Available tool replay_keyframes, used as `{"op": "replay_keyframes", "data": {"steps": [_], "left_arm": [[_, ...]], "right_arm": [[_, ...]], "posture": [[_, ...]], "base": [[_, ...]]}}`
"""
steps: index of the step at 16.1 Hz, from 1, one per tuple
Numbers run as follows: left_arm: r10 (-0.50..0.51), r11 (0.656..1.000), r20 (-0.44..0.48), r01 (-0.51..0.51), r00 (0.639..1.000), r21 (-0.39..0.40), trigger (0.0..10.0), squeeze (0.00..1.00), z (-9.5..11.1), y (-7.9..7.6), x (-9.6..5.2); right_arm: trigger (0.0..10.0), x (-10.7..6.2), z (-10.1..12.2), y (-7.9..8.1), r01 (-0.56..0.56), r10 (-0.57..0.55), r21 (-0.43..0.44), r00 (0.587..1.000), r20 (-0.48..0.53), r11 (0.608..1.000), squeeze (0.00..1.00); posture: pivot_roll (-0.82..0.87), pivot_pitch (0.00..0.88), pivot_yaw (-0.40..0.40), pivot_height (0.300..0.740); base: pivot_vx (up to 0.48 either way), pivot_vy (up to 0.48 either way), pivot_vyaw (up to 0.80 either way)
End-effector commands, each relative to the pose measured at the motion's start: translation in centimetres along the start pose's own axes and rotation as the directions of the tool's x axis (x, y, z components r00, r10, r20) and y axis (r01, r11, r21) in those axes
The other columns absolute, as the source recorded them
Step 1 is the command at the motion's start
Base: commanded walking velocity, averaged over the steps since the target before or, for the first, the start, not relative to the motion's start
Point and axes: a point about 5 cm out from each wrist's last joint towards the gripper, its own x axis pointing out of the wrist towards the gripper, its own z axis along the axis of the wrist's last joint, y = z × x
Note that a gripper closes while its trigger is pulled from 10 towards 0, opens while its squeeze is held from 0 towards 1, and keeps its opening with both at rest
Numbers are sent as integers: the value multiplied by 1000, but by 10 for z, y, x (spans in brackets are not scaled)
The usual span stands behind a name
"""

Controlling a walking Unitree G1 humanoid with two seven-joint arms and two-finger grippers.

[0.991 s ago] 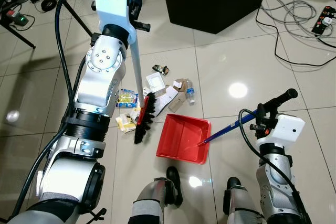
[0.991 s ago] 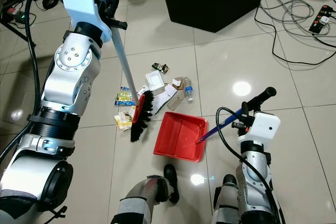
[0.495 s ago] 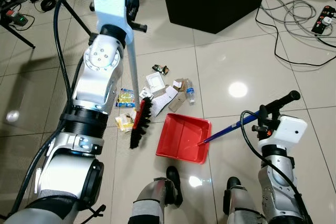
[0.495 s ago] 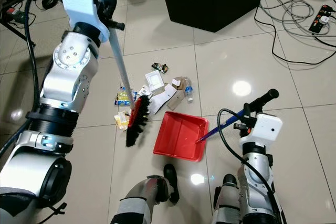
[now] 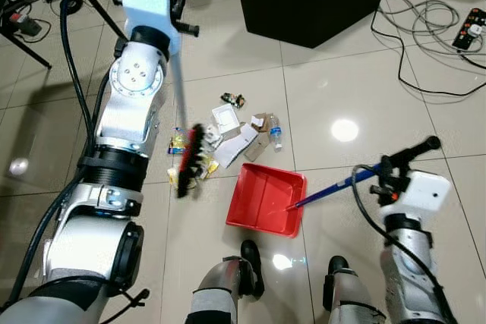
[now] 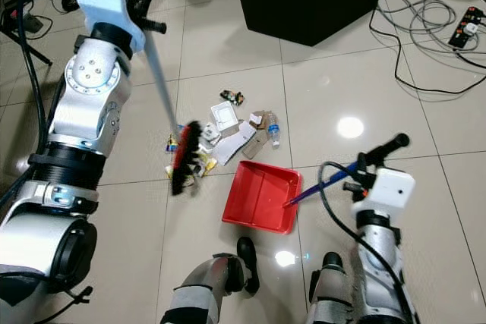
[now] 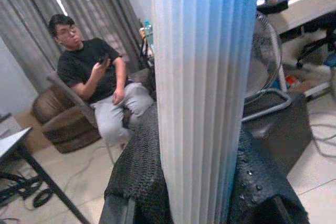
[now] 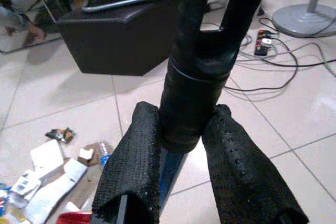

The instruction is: Sweep floor

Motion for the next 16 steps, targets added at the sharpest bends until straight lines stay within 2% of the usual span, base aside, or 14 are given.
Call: {"op": "replay_keyframes", "data": {"steps": [1,2,4,8,11,13,16], "left_arm": [[25,998,33,-27,999,51,10000,0,2,9,-1],[8,994,30,-11,1000,108,10000,0,-8,4,-7],[-1,988,-12,2,1000,152,10000,0,-27,0,-16],[19,987,-43,-12,999,160,10000,0,-40,1,-24],[49,987,0,-48,999,151,10000,0,-34,4,-23],[67,988,31,-71,997,137,10000,0,-29,5,-23],[75,989,27,-78,997,128,10000,0,-32,4,-27]], "right_arm": [[10000,-12,-19,-7,16,-18,-24,994,-108,1000,0],[10000,-12,-17,-11,17,-21,-35,994,-105,999,0],[10000,-10,-14,-14,20,-25,-49,994,-102,999,0],[10000,-4,-6,-20,25,-31,-77,996,-85,997,0],[10000,12,21,-24,43,-42,-86,999,13,995,0],[10000,30,57,-20,43,-31,-83,991,133,996,0],[10000,47,86,-18,50,-27,-102,977,212,994,0]], "posture": [[20,325,243,740],[14,323,240,740],[6,318,236,740],[-3,313,227,740],[-10,303,213,740],[-17,298,203,740],[-20,298,189,740]], "base": [[0,0,0],[0,0,0],[0,0,0],[0,0,0],[0,0,0],[0,0,0],[0,0,0]]}}
